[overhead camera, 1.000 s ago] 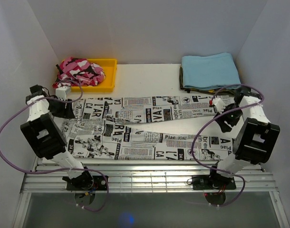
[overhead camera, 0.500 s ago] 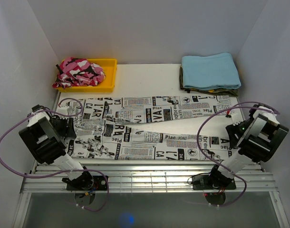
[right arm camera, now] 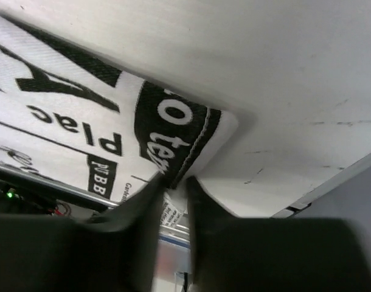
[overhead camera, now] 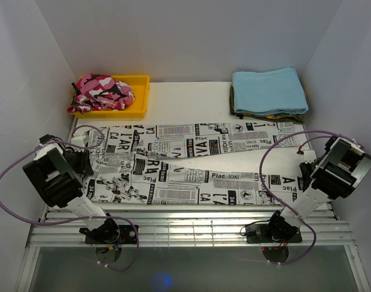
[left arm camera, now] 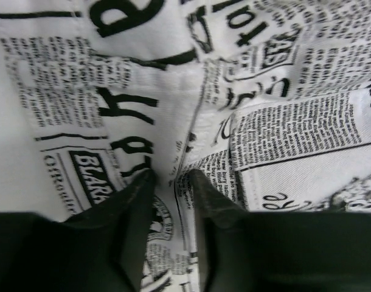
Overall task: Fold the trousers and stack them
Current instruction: Flatten the trousers out
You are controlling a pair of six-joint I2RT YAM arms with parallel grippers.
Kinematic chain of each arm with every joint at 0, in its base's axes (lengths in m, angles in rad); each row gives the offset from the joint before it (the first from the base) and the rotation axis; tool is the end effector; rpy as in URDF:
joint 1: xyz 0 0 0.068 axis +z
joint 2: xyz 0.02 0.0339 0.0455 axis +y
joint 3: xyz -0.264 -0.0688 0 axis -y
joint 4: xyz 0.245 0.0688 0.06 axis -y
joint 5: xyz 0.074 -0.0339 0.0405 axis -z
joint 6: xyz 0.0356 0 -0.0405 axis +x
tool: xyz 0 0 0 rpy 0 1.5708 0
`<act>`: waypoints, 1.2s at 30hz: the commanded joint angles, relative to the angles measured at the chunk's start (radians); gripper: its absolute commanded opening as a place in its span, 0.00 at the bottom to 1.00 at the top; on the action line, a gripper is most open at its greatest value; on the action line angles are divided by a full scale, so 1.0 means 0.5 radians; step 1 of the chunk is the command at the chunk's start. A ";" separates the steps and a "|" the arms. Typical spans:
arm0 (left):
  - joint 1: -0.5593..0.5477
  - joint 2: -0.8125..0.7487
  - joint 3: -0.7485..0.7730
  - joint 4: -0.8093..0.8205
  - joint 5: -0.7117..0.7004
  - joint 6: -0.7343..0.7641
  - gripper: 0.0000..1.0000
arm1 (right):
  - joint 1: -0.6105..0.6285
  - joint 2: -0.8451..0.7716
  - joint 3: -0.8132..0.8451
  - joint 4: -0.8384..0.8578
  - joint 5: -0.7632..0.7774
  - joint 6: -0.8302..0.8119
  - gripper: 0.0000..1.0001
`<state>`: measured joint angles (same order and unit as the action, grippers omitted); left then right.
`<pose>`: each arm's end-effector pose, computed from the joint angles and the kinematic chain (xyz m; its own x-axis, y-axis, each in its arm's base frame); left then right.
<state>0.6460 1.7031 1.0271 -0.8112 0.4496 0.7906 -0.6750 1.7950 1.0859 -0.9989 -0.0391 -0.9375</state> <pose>0.2427 0.1636 0.1630 -0.9245 0.1047 -0.3666 0.2046 0.9476 -0.2453 0.2263 -0.1793 0.1484 -0.9644 -0.2598 0.0497 -0.2514 0.9587 0.1332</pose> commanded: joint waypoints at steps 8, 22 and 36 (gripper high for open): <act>-0.046 0.582 0.610 0.067 0.300 -0.486 0.00 | 0.120 0.490 0.871 -0.067 -0.526 0.292 0.08; 0.021 0.134 0.673 -0.283 0.092 -0.284 0.61 | 0.108 0.211 0.771 -0.199 -0.263 0.089 0.55; 0.073 0.211 0.278 -0.053 -0.221 -0.271 0.57 | -0.043 0.349 0.635 -0.217 -0.229 0.142 0.52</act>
<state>0.6804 1.8111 1.1961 -0.8875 0.3737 0.6479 -0.6720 1.9411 1.4029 -1.1057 -0.1268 -0.8837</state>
